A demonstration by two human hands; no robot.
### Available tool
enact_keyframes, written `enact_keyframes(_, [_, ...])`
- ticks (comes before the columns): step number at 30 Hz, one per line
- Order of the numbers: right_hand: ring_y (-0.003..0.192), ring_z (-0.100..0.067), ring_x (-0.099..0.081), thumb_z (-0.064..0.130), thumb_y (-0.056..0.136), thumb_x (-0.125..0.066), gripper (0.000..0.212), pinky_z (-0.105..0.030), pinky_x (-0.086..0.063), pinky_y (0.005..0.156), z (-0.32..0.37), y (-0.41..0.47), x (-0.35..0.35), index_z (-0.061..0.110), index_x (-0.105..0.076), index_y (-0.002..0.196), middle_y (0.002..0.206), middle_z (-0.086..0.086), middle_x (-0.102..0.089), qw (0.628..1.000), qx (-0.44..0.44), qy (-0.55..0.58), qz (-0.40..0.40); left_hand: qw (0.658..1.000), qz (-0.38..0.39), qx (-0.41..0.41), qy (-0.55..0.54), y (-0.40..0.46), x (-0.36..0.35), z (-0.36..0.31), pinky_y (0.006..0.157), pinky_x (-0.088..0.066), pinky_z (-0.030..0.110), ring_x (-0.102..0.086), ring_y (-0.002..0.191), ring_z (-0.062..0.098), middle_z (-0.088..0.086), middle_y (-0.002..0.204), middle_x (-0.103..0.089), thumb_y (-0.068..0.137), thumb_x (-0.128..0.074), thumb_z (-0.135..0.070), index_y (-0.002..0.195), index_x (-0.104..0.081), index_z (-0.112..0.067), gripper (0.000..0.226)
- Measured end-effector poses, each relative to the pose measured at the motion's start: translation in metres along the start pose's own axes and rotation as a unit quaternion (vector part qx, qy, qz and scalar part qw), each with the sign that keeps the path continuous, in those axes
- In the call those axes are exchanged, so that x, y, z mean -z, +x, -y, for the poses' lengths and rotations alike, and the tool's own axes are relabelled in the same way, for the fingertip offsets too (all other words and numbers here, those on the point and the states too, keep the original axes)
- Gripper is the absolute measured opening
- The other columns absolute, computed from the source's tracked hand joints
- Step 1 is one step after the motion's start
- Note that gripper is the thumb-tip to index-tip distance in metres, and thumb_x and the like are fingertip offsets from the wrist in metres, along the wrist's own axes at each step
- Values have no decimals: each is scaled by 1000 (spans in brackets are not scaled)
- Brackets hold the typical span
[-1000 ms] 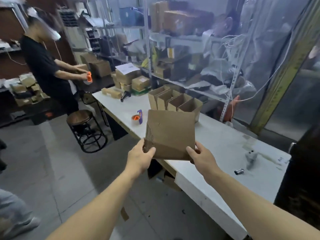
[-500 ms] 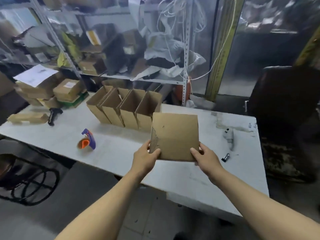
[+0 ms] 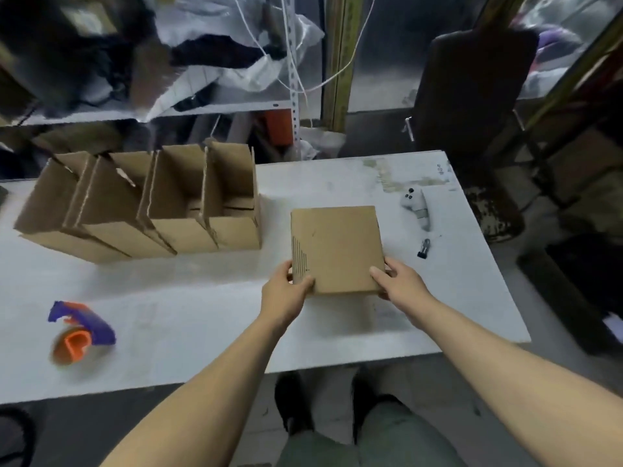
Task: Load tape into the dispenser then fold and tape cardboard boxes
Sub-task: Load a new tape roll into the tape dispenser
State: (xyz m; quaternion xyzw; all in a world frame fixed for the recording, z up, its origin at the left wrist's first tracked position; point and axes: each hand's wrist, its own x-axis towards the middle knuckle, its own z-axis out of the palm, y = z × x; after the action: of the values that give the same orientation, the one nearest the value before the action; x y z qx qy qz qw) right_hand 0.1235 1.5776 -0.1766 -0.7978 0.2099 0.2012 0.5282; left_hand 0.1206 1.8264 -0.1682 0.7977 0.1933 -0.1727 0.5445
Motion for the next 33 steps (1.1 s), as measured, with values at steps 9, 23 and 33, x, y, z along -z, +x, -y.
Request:
enact_keyframes(9, [109,-13,-66,45,106,-53,42,-42,-58,100,-5,10,-15,37,-54,147,121,11,-67,999,-32,-27,22,999,4,46,-14,15,0,24,76,-49,24,-65,105,4,-9,125,-66,92,-71,-45,142,-57,-31,53])
enact_keyframes(23, [145,-23,-35,50,95,-65,78,-43,-36,119,-3,12,-3,25,-30,161,157,0,-38,981,19,-192,-34,996,19,76,33,13,9,22,94,-52,33,-62,121,14,-3,147,-56,92,-70,-53,152,-47,-28,69])
enact_keyframes(33, [158,-36,1,77,82,-64,116,-48,-15,128,31,0,-57,26,-3,166,171,-3,24,957,21,-287,29,995,14,92,-34,9,-6,12,92,-54,34,-64,107,9,-4,127,-64,96,-53,-53,134,-59,-25,47])
